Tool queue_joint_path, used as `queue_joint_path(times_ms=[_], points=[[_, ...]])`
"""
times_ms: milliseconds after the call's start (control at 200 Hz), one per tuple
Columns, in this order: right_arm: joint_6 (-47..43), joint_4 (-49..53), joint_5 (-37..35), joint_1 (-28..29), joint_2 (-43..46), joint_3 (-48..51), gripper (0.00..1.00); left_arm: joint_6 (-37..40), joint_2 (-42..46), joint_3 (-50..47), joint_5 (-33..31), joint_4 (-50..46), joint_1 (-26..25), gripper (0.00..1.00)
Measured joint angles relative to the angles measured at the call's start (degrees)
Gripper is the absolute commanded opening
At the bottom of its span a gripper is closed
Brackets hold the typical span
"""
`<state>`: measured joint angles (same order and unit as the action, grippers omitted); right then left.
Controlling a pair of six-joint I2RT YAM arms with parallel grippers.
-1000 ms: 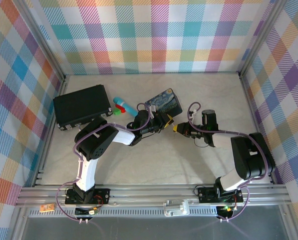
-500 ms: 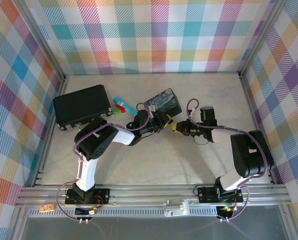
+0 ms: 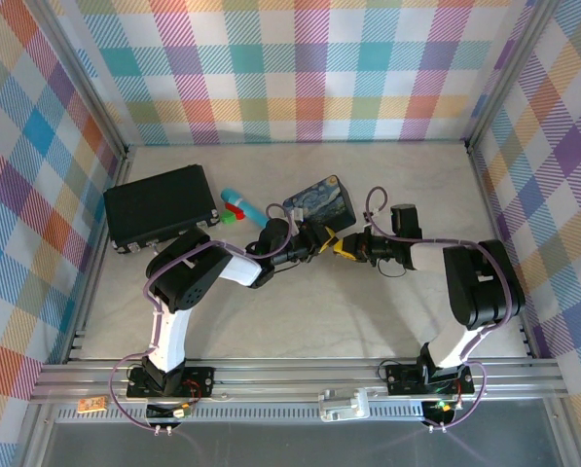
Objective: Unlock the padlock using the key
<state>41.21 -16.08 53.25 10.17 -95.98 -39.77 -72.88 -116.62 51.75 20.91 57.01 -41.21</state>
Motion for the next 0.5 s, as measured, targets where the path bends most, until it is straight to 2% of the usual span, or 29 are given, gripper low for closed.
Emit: queue_joint_path(times_ms=[265, 460, 500], points=[[6.0, -5.9, -0.7, 0.0, 0.0, 1.4, 0.0, -1.7, 0.2, -0.1, -1.3, 0.7, -0.1, 0.0], [6.8, -7.8, -3.3, 0.8, 0.1, 1.7, 0.0, -2.3, 0.4, -0.1, -3.8, 0.2, -0.4, 0.0], [6.8, -7.9, -3.5, 0.8, 0.3, 1.7, 0.03, -2.4, 0.5, -0.1, -4.3, 0.0, -0.4, 0.0]])
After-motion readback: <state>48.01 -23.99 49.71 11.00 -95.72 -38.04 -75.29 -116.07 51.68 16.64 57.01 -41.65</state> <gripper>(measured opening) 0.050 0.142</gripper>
